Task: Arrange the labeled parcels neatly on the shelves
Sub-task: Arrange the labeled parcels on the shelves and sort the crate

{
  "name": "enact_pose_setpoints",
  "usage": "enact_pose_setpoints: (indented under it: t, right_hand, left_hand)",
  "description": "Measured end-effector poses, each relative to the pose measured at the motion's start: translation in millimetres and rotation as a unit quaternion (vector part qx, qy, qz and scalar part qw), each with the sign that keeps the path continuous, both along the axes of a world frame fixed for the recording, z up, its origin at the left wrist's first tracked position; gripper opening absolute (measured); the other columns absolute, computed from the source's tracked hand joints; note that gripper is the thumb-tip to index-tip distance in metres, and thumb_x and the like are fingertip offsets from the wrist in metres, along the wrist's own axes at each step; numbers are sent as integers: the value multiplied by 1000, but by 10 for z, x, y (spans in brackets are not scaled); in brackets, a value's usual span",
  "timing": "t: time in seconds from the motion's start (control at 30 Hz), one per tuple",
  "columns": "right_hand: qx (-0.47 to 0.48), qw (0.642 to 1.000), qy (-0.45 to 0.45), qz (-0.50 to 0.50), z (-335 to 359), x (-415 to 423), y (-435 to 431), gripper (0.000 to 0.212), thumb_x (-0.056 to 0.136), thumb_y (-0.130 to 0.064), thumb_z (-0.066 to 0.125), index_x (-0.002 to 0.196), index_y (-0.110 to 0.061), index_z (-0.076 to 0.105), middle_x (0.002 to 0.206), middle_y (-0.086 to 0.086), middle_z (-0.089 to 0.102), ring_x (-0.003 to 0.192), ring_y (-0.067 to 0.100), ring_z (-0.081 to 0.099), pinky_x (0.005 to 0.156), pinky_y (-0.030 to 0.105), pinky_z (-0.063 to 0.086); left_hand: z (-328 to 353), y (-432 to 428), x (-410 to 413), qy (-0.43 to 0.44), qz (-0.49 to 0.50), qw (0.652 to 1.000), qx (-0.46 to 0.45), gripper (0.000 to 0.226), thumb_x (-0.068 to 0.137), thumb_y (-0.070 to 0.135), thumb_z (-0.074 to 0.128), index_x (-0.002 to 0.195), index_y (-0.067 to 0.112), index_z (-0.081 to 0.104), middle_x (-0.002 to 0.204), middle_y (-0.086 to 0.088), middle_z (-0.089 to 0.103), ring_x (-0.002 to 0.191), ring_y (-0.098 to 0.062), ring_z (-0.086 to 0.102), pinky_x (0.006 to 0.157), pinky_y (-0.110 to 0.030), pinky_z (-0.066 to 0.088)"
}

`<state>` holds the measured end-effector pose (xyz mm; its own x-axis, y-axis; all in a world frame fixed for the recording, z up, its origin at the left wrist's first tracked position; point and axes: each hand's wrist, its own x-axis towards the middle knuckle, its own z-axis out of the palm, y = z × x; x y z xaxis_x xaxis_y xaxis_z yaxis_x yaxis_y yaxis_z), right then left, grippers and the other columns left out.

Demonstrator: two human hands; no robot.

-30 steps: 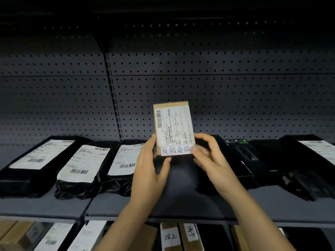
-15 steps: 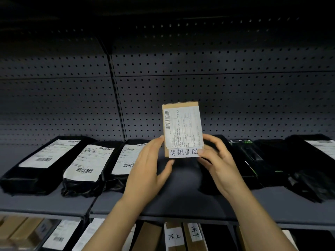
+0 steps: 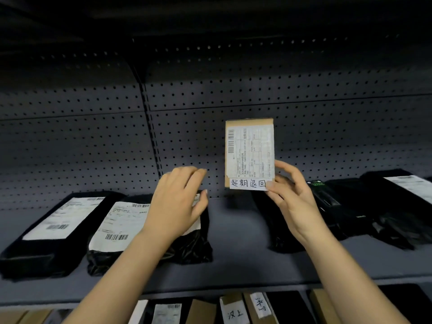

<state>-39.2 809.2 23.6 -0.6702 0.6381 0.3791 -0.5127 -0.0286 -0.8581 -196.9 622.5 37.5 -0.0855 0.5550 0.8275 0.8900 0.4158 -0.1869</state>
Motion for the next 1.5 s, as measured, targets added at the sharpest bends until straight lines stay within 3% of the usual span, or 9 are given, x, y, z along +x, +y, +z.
enact_pose_setpoints:
  t: [0.1,0.23,0.4,0.53,0.67,0.77,0.97,1.2,1.5]
  right_hand:
    - [10,1000,6,-17,54,21,-106,51,73,-6,76,119,-19,61,120,9,67,119,27,60,99,36,49]
    - [16,998,-2,-59,67,64,-266,46,80,-2,66,123,-15,59,120,8,68,117,26,62,103,40,48]
    - [32,992,-21,-119,6,153,-470,56,72,-10,79,124,-16,59,121,9,67,115,24,63,103,43,47]
    - [40,983,-42,-174,-94,302,-629,63,64,-28,79,124,-21,61,123,7,66,116,19,63,101,41,48]
    - [33,972,-46,-230,-227,537,-769,57,72,-15,75,126,-19,59,125,6,65,116,19,63,102,41,49]
    - [29,961,-56,-271,-302,779,-846,61,68,-22,79,126,-23,59,125,5,66,116,18,62,101,42,49]
    - [27,933,-79,-351,-318,1414,-1015,59,66,-31,78,123,-30,61,126,4,65,118,22,61,100,45,47]
    - [19,889,-93,-449,-322,2517,-1264,60,66,-30,76,124,-29,59,121,0,68,113,18,64,83,24,53]
    - [-13,836,-89,-541,-398,4204,-1408,65,62,-29,77,124,-27,59,120,0,68,112,16,64,93,37,51]
  left_hand:
    - [16,9,-104,-6,-14,1000,-9,35,86,31,59,114,10,61,103,-4,60,91,-21,51,78,-30,35]
    - [15,31,-198,-27,-45,998,-22,37,88,36,53,114,10,61,103,-3,60,92,-22,52,79,-32,38]
    - [-37,35,-233,-42,-111,993,-26,32,88,34,54,109,11,62,103,-4,58,93,-22,52,80,-31,37]
    - [-110,58,-170,-66,-155,985,-40,32,87,33,55,110,12,61,105,-4,57,98,-22,51,84,-31,34]
    - [-199,104,-3,-80,-206,974,-52,33,85,30,59,113,12,62,107,-4,57,100,-22,50,88,-30,32]
    - [-248,159,195,-87,-243,964,-63,34,86,30,59,114,12,62,109,-5,58,104,-22,49,90,-31,32]
    - [-324,347,785,-119,-343,929,-72,33,86,28,61,115,12,62,110,-4,57,104,-21,48,94,-31,31]
    - [-423,658,1821,-131,-435,886,-97,32,85,30,55,111,13,62,108,-3,57,104,-23,51,96,-34,34]
    - [-387,1017,3562,-102,-527,838,-95,31,83,27,59,110,13,62,105,-3,57,104,-21,48,97,-33,30]
